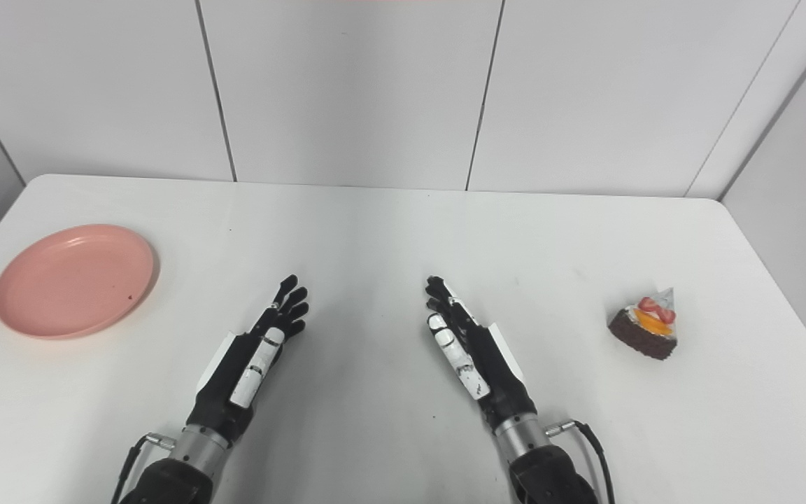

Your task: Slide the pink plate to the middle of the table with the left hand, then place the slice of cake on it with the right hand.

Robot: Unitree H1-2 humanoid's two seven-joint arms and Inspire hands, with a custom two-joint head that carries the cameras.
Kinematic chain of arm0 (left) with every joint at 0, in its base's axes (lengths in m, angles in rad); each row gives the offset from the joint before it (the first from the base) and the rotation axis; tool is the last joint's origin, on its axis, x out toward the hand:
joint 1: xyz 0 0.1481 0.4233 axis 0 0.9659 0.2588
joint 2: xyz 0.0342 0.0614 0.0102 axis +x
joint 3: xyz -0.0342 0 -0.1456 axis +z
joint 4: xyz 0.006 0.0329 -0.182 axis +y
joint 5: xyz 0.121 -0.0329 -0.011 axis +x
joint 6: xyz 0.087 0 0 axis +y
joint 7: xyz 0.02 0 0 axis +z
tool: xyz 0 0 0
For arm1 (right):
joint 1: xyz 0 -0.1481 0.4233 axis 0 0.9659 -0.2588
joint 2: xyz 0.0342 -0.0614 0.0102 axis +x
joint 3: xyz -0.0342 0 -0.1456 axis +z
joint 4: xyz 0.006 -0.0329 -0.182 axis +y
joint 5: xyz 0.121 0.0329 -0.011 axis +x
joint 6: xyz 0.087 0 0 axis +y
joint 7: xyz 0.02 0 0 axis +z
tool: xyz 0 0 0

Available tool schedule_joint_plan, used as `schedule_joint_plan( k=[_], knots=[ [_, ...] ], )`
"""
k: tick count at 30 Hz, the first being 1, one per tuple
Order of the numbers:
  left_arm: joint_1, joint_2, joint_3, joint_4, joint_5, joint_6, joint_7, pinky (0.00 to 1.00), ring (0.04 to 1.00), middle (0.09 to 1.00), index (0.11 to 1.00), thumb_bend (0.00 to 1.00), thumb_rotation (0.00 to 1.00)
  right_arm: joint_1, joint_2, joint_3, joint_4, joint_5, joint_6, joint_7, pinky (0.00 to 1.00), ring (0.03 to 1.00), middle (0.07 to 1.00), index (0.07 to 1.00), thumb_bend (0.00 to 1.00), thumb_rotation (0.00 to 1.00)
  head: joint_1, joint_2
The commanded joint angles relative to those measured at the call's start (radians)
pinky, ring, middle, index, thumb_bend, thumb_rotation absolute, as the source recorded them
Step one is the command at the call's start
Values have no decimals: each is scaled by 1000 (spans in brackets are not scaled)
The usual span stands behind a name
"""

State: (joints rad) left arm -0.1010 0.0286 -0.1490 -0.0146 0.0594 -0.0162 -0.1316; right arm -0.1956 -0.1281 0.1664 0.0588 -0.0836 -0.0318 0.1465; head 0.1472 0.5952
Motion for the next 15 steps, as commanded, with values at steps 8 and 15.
schedule_joint_plan(
  k=[8,15],
  knots=[
    [11,9,-5,25,2,38,-12,941,968,984,978,395,1000,10,0,21,10,-8,19,28,879,914,934,931,358,1000,0,-1],
    [13,9,-6,17,6,48,-10,938,968,985,980,404,1000,11,0,22,7,-8,19,30,881,917,935,932,347,1000,-1,0]
  ],
)
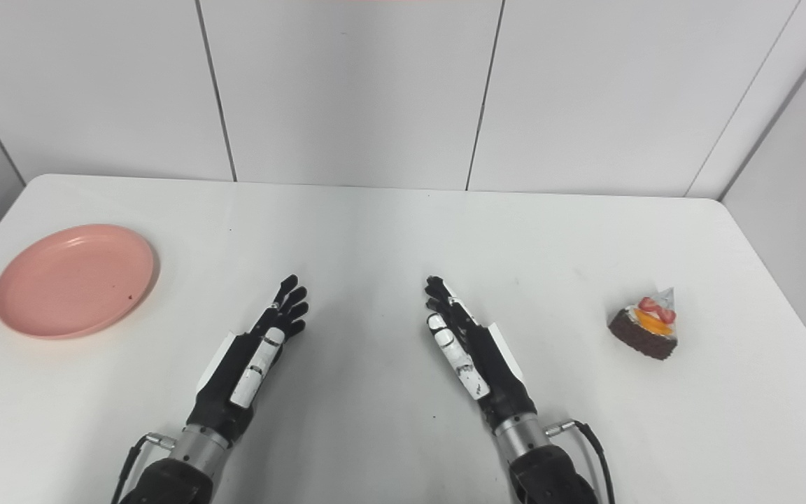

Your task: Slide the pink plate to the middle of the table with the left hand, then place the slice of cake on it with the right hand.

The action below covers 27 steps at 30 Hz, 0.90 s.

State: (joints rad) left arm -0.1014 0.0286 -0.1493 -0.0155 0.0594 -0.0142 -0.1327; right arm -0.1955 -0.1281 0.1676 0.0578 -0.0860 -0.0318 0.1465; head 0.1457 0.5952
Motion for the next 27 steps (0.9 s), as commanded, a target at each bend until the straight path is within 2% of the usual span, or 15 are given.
schedule_joint_plan(
  k=[1,17,22,23,24,25,26,27],
  knots=[
    [13,9,-6,19,7,44,-9,938,968,986,980,403,1000,10,0,20,10,-4,15,30,882,918,936,933,347,1000,0,0],
    [12,9,-5,25,1,35,-12,941,969,986,980,400,1000,10,0,21,6,-5,27,29,881,916,935,933,344,1000,4,-1],
    [11,-2,-16,28,25,44,1,939,968,985,977,416,1000,7,-11,13,28,7,-5,34,868,908,931,929,308,1000,81,-22],
    [9,-7,-20,29,34,47,6,942,969,984,976,419,1000,7,-15,10,31,12,-8,36,869,908,931,928,300,1000,125,-36],
    [9,-12,-24,30,39,49,10,944,970,984,973,419,1000,8,-19,9,29,15,-6,38,875,911,932,929,290,1000,125,-36],
    [9,-20,-28,34,46,48,15,945,970,984,972,417,1000,10,-24,5,28,22,-6,40,876,911,932,929,287,1000,161,-48],
    [8,-25,-31,36,51,47,18,948,970,984,971,413,1000,11,-27,3,27,26,-6,42,879,911,932,930,283,1000,161,-48],
    [7,-34,-36,44,58,45,24,949,970,984,970,411,1000,12,-35,0,30,33,-10,47,881,911,932,930,280,1000,223,-70]
  ],
)
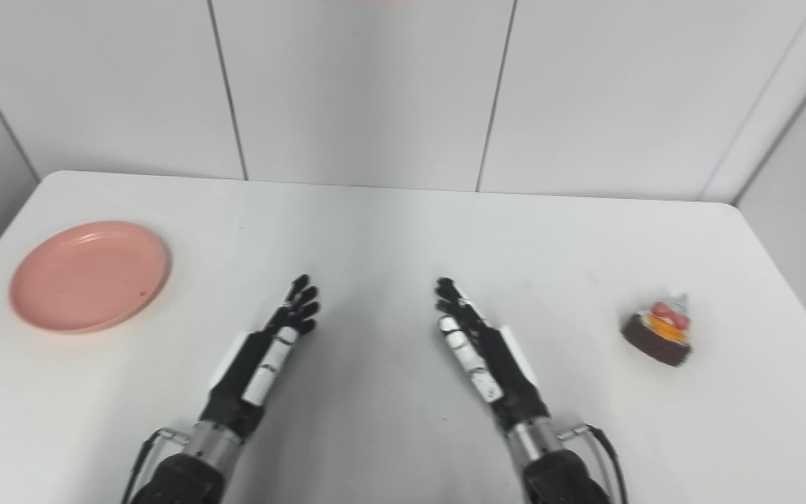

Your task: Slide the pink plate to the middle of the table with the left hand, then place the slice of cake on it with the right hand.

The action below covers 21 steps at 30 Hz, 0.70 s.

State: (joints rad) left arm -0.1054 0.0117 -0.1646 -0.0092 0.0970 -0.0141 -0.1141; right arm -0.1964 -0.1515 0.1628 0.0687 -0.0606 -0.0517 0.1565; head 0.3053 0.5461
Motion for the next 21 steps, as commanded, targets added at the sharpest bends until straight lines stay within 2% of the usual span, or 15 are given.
schedule_joint_plan(
  k=[1,2,3,7,12,21],
  knots=[
    [9,-23,-24,43,26,43,9,946,973,985,972,404,1000,12,-17,3,22,12,7,40,885,915,935,934,275,1000,63,-21],
    [6,-31,-29,51,30,42,12,945,973,986,972,402,1000,12,-24,-1,27,22,-2,46,886,916,936,936,273,1000,107,-36],
    [4,-36,-33,57,32,41,15,953,980,990,977,402,1000,12,-29,-3,31,28,-9,51,889,917,937,937,273,1000,107,-36],
    [-10,-70,-38,85,30,40,30,963,986,995,990,380,1000,8,-48,-15,54,66,-34,75,919,930,947,947,263,1000,189,-72],
    [-23,-91,-43,112,27,31,42,949,989,1000,998,373,1000,-6,-50,-30,103,105,-63,97,943,939,953,955,236,1000,225,-89],
    [-31,-93,-51,129,24,28,46,959,995,1000,1000,413,1000,-3,-55,-39,87,105,-45,104,951,936,949,953,180,1000,228,-87]
  ],
)
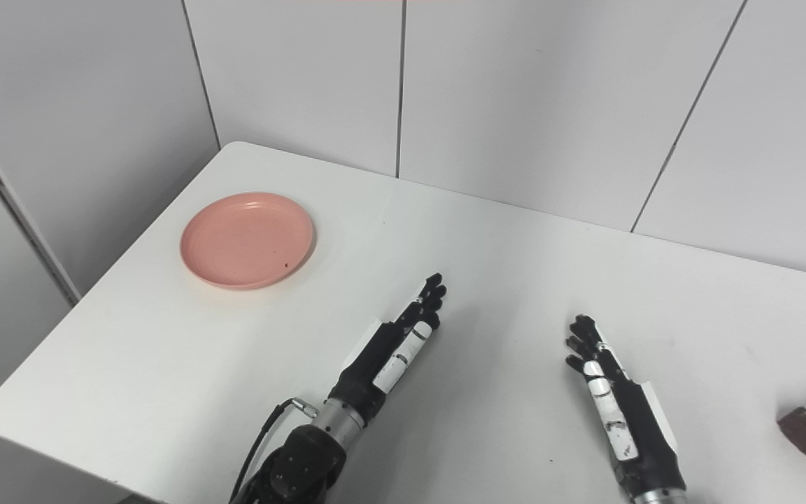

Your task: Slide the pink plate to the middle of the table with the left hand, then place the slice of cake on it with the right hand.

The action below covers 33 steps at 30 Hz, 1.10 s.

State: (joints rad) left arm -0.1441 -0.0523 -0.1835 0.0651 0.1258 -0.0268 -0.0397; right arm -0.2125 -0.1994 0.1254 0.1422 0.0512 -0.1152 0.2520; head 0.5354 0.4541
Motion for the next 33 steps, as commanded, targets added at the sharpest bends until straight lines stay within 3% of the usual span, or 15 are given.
schedule_joint_plan(
  k=[1,6,14,20,24,33],
  knots=[
    [7,-27,-33,55,-3,40,-29,959,996,1000,1000,413,1000,13,-6,-2,14,-4,18,9,948,935,949,952,183,1000,-3,5],
    [-11,-20,-31,82,8,28,-21,953,992,1000,1000,434,1000,0,-2,-1,34,-12,7,9,940,932,947,951,158,1000,-6,-7],
    [-43,-28,-20,93,9,24,-5,954,1000,1000,1000,387,1000,-11,9,-6,59,-7,11,4,937,930,945,943,174,995,4,-17],
    [-83,-35,13,-2,-17,39,4,942,976,985,979,428,1000,-13,7,-4,61,-13,8,6,942,932,947,949,169,1000,-5,-13],
    [-139,-34,50,-74,-41,19,14,928,948,963,959,403,1000,-12,4,-5,61,-13,5,7,938,931,948,950,172,1000,-16,-9],
    [-265,-24,99,-308,-81,161,6,911,931,950,945,487,1000,-9,-6,-5,55,-40,2,-5,915,921,938,941,257,957,-12,-9]
  ],
)
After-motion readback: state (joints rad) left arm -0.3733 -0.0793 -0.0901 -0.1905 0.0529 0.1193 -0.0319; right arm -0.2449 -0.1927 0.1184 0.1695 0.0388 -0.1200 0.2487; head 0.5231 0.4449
